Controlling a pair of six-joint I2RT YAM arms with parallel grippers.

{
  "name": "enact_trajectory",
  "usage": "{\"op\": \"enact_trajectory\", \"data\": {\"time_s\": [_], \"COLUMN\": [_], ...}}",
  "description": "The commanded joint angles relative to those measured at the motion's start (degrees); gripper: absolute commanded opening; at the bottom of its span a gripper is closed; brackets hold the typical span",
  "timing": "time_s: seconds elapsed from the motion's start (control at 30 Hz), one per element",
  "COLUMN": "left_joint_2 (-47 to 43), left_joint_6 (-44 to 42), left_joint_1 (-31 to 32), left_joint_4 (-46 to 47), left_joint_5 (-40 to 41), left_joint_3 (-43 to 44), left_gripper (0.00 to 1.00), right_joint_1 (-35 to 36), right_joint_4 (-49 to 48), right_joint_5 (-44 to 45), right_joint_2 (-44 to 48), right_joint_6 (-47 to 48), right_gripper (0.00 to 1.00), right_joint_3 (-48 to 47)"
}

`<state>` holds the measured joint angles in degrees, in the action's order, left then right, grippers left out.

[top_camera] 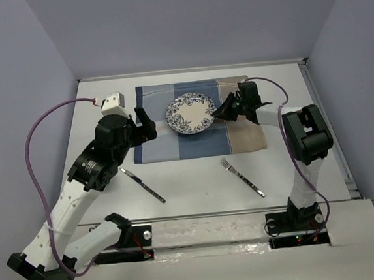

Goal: Set the dinner table for one person

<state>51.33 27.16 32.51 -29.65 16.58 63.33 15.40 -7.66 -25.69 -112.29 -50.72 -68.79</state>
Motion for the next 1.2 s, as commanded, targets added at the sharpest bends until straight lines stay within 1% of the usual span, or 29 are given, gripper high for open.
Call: {"op": "enact_trajectory", "data": {"time_s": [0.0, 0.1, 0.13, 0.17, 0.3, 0.33, 0.37, 0.4, 0.47, 0.53, 0.6, 0.63, 0.67, 0.7, 0.73, 0.8, 0.83, 0.87, 0.9, 0.97, 1.0, 1.03, 1.13, 1.17], "left_joint_2": [-0.09, 0.44, 0.61, 0.61, 1.49, 2.19, 2.54, 2.98, 4.30, 5.44, 5.80, 5.80, 5.80, 5.71, 5.62, 5.71, 5.80, 6.23, 6.41, 6.85, 7.03, 7.29, 8.43, 8.52], "left_joint_6": [-1.32, -1.32, -1.32, -1.40, -2.11, -2.80, -3.16, -3.51, -4.65, -5.44, -6.15, -6.24, -6.41, -6.50, -6.50, -6.68, -6.94, -6.94, -7.03, -6.77, -6.59, -6.50, -6.50, -6.59], "left_joint_1": [-0.52, -0.61, -0.61, -0.61, -0.78, -0.78, -0.87, -0.87, -0.87, -1.05, -1.05, -0.96, -0.96, -0.96, -1.13, -1.22, -1.31, -1.49, -1.57, -1.75, -1.92, -1.93, -2.01, -2.01], "left_joint_4": [2.31, 3.01, 3.37, 3.63, 4.68, 4.95, 5.21, 5.91, 6.36, 7.23, 8.20, 8.55, 8.99, 9.34, 10.22, 11.19, 11.45, 11.63, 12.33, 13.47, 14.87, 15.41, 16.46, 16.55], "left_joint_5": [-0.49, -1.02, -1.11, -1.20, -1.11, -1.20, -1.20, -1.28, -1.55, -2.16, -2.60, -2.95, -3.13, -3.39, -4.00, -4.80, -5.67, -6.03, -6.47, -7.95, -8.57, -8.93, -10.78, -10.95], "left_joint_3": [-0.31, -0.31, -0.31, -0.23, 0.56, 1.26, 1.70, 2.23, 4.16, 5.57, 5.75, 5.40, 4.96, 4.61, 3.48, 2.68, 2.33, 2.06, 1.89, 1.27, 1.01, 0.92, 1.18, 1.36], "left_gripper": [0.99, 0.99, 0.99, 0.99, 0.99, 0.99, 0.99, 0.99, 0.99, 0.99, 0.99, 0.99, 0.99, 0.99, 0.99, 0.99, 0.99, 0.99, 0.99, 0.99, 0.99, 0.99, 0.99, 0.99], "right_joint_1": [0.25, 0.25, 0.25, 0.25, 0.25, 0.25, 0.25, 0.25, 0.25, 0.25, 0.77, 1.30, 2.26, 2.88, 4.28, 4.99, 5.69, 5.70, 5.70, 6.22, 7.27, 8.06, 9.56, 9.56], "right_joint_4": [-7.11, -4.49, -2.29, -1.14, 3.52, 4.57, 6.06, 9.56, 13.87, 16.61, 20.92, 22.59, 25.91, 25.94, 29.07, 34.61, 36.38, 39.53, 40.96, 43.07, 43.34, 44.04, 47.29, 47.47], "right_joint_5": [-3.49, -3.05, -2.79, -2.52, 0.03, 0.29, 0.38, 0.47, 1.34, 1.78, 2.05, 3.27, 4.24, 5.29, 8.09, 10.83, 11.97, 12.76, 13.03, 13.13, 12.60, 12.60, 19.51, 19.80], "right_joint_2": [-0.91, -2.05, -2.40, -2.41, -0.13, 0.57, 1.36, 3.11, 7.23, 10.85, 15.15, 19.70, 22.09, 24.72, 30.06, 35.18, 37.65, 42.02, 43.89, 47.06, 46.99, 46.29, 41.99, 41.11], "right_joint_6": [-0.52, 0.44, 1.49, 2.11, 5.62, 7.63, 8.87, 10.19, 14.30, 16.87, 19.95, 20.91, 22.66, 23.29, 23.82, 23.48, 22.95, 22.08, 21.89, 20.76, 19.97, 19.52, 18.81, 18.73], "right_gripper": [0.00, 0.00, 0.19, 0.30, 0.63, 0.73, 0.77, 0.80, 0.80, 0.80, 0.77, 0.75, 0.74, 0.74, 0.73, 0.73, 0.73, 0.73, 0.73, 0.73, 0.73, 0.73, 0.74, 0.74], "right_joint_3": [-3.89, -3.54, -3.54, -3.54, -3.71, -5.02, -5.99, -6.78, -7.84, -6.19, 0.04, 2.94, 9.49, 9.56, 16.08, 23.66, 25.53, 27.03, 28.09, 30.11, 29.95, 29.60, 27.58, 27.05]}}
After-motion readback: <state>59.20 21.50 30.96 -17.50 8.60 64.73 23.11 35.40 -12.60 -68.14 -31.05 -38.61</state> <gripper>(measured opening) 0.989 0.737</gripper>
